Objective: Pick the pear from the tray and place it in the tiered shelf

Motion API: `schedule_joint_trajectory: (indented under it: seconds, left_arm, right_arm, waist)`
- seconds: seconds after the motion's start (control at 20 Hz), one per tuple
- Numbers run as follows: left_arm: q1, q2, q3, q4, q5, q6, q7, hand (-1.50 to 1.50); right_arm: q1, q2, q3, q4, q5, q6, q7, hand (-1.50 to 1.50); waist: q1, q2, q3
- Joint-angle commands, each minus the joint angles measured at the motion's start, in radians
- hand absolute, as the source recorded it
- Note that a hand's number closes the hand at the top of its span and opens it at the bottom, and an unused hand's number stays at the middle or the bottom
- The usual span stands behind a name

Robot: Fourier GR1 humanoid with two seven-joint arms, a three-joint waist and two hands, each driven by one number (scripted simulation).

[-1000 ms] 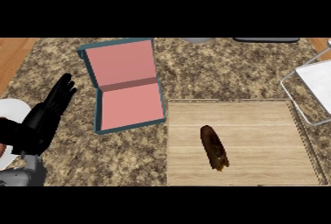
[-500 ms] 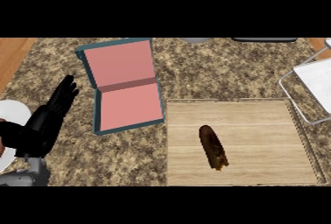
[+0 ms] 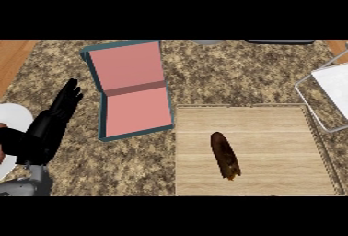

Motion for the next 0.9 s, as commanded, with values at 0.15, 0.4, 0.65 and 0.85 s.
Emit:
schedule_joint_trajectory:
  seconds: [0.15,0.4,0.65,0.85]
  left_arm:
    - [-0.006,-0.006,-0.003,0.05,-0.015,-0.014,-0.034,0.0]
    - [-0.019,-0.023,-0.005,0.022,-0.027,0.014,0.01,0.0]
    - [-0.02,0.002,0.015,-0.034,0.004,-0.003,0.079,0.0]
    - [0.028,-0.029,-0.012,-0.01,-0.03,0.008,0.013,0.0]
  right_arm:
    - [-0.122,-0.01,-0.002,0.132,0.097,0.042,0.129,-1.5]
    - [-0.198,-0.006,-0.099,0.1,-0.017,0.084,0.071,-1.5]
    - [-0.254,0.008,-0.225,0.125,-0.156,0.132,0.087,-1.5]
    - [-0.367,-0.035,-0.314,0.106,-0.248,0.241,0.218,-1.5]
  waist:
    - [0.0,-0.004,0.002]
    - [-0.014,-0.011,0.003]
    - [-0.015,-0.014,0.003]
    - [-0.021,-0.018,0.002]
